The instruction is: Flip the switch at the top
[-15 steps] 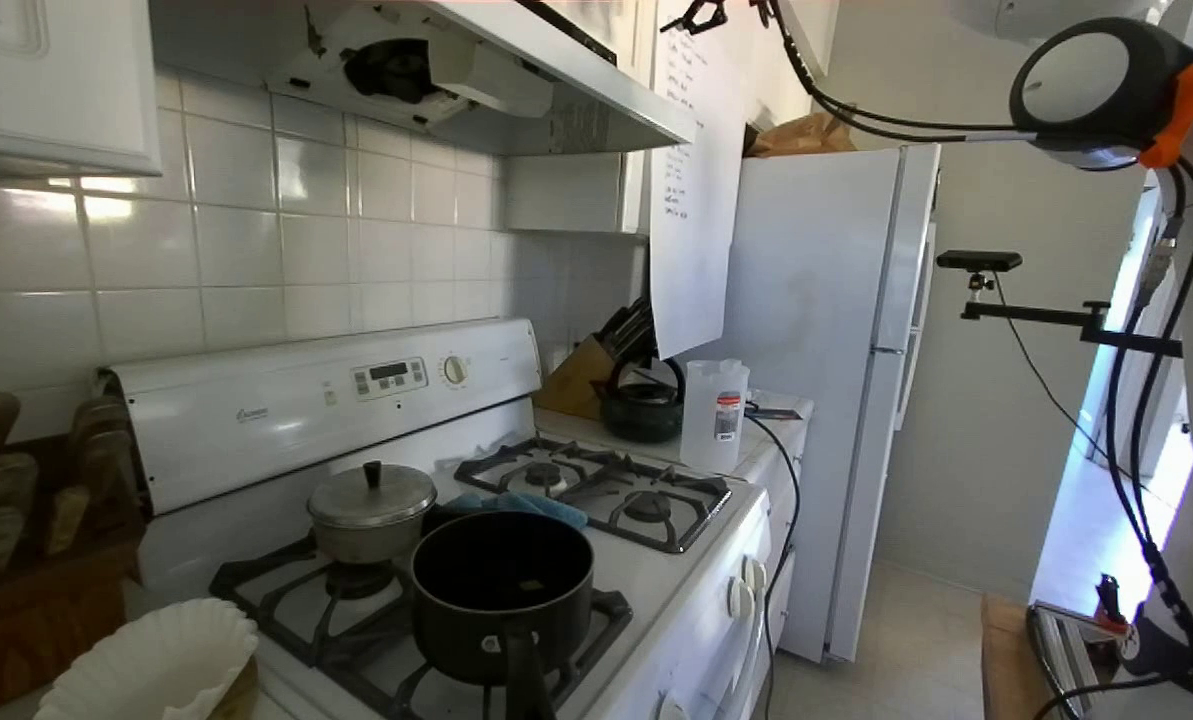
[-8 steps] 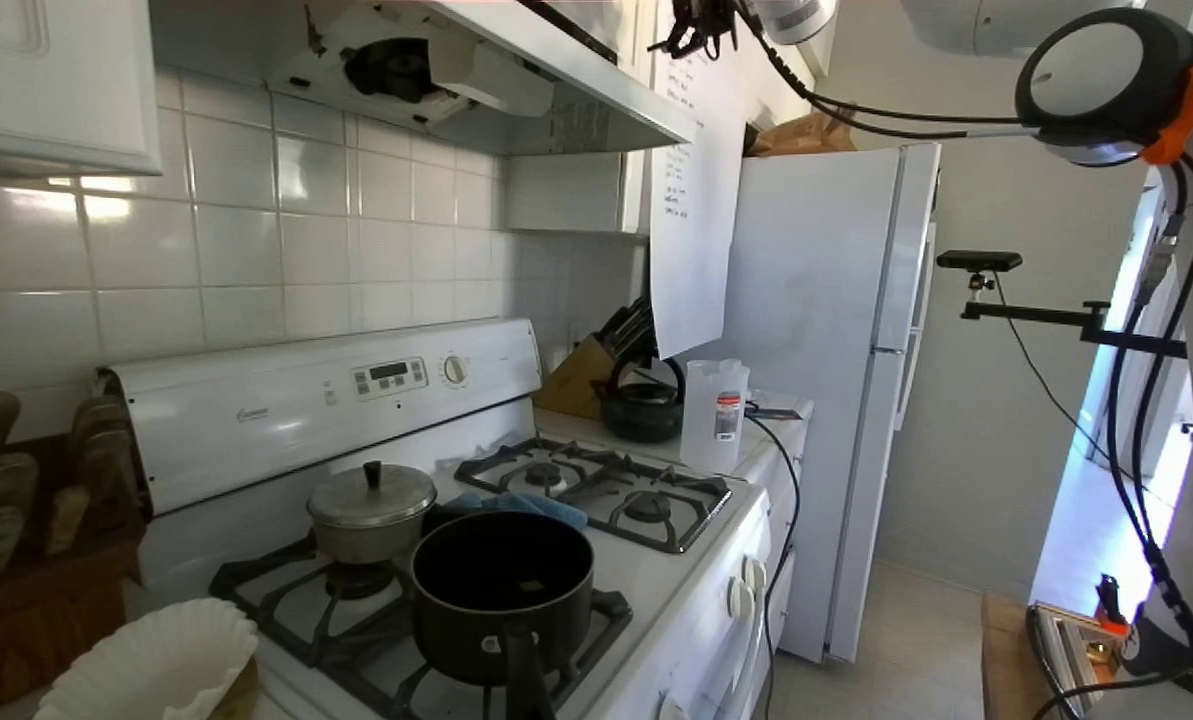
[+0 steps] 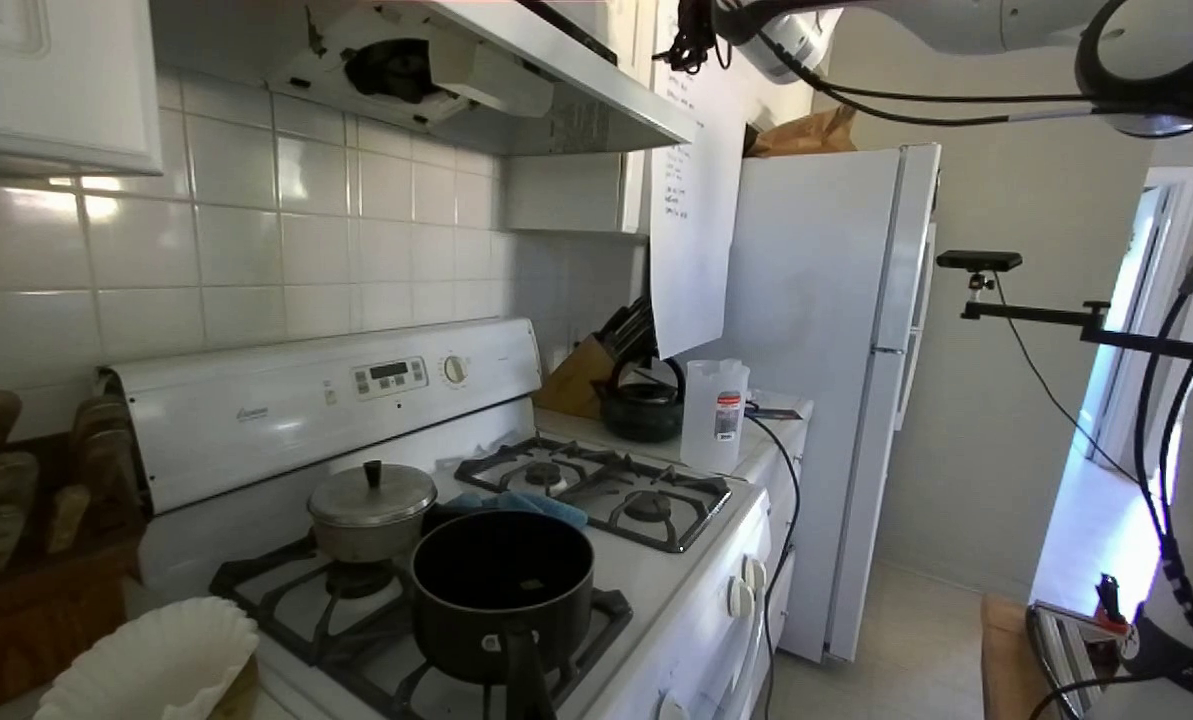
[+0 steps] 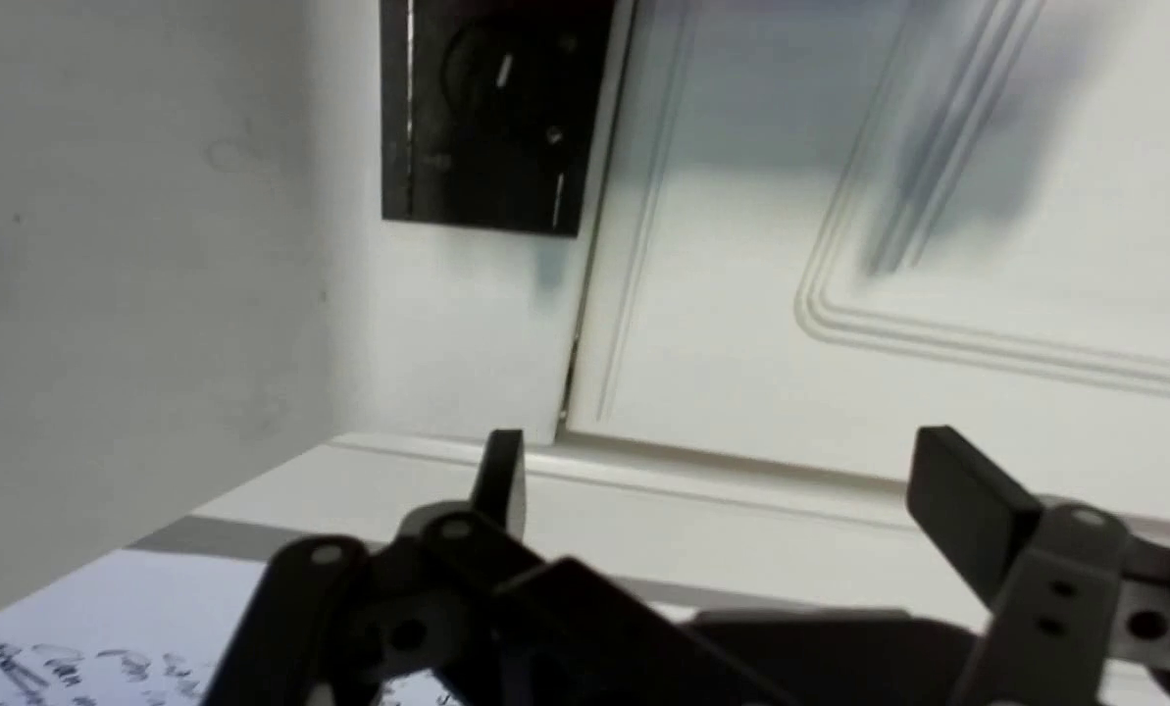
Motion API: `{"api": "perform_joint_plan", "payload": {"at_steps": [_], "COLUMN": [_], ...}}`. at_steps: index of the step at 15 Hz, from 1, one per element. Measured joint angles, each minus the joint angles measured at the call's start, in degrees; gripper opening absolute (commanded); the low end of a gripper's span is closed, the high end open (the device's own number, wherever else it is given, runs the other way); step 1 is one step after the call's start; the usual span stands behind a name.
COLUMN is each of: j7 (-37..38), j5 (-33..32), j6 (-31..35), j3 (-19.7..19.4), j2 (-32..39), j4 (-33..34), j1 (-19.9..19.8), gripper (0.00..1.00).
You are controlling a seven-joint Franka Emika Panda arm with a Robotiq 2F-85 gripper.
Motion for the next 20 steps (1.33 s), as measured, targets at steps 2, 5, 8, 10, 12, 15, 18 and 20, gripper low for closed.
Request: {"api": "perform_joint_plan", "payload": {"at_steps": [2, 5, 8, 10, 12, 15, 18, 20], "j7": [8.42, 20.54, 26.94, 29.91, 32.07, 34.09, 34.42, 34.38], "j5": [-4.84, -11.22, -12.0, -11.94, -11.75, -11.74, -11.74, -11.76], "j6": [0.29, -4.89, -12.48, -16.1, -18.39, -20.19, -20.39, -20.14], "j3": [-6.35, -12.0, -11.0, -9.37, -7.83, -6.65, -6.63, -6.65], "j2": [-1.83, -3.91, -6.98, -8.87, -10.26, -10.86, -10.86, -10.68], "j4": [-3.76, -5.62, -5.97, -6.13, -6.41, -6.42, -6.48, -6.47], "j1": [3.58, 6.84, 9.52, 11.2, 12.47, 13.16, 13.19, 13.16], "gripper": [1.0, 1.0, 1.0, 1.0, 1.0, 1.0, 1.0, 1.0]}}
